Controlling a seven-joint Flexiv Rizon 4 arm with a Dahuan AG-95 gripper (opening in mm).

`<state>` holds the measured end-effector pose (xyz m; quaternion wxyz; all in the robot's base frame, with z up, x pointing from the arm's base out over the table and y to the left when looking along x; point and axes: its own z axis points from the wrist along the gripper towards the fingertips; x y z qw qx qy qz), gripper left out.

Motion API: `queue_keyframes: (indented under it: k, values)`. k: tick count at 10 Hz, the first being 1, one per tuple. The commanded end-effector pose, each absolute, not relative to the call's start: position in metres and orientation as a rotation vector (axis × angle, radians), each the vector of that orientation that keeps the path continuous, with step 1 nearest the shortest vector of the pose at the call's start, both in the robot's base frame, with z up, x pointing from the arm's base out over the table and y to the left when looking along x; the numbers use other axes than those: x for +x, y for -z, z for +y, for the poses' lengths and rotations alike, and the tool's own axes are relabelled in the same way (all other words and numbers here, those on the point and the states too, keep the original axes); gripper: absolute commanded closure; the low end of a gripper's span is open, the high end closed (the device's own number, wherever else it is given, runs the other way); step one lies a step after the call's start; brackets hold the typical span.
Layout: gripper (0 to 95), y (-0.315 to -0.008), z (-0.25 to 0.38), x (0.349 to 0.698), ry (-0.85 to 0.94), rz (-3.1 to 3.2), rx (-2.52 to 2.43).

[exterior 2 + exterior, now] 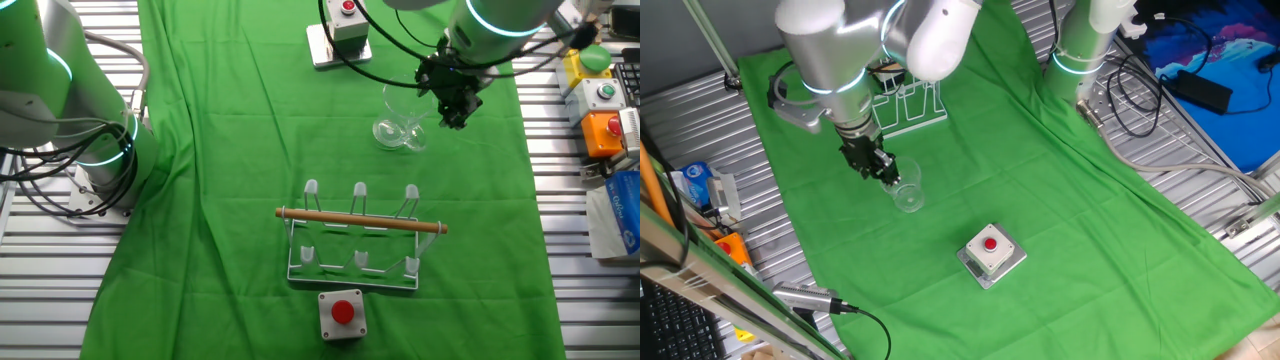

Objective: Put the cup on the cup rack

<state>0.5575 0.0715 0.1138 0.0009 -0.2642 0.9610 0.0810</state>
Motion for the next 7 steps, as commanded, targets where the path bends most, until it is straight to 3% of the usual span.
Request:
queue_keyframes:
  k: [1,3,7]
  values:
    - [57.0,-0.1127,0.0714,0.5563,-0.266,3.028,-0.807]
    - [95.0,-0.1122,0.0706,0.5550,-0.258,3.032,-0.804]
    - [95.0,-0.1125,0.0690,0.5522,-0.226,2.983,-0.824]
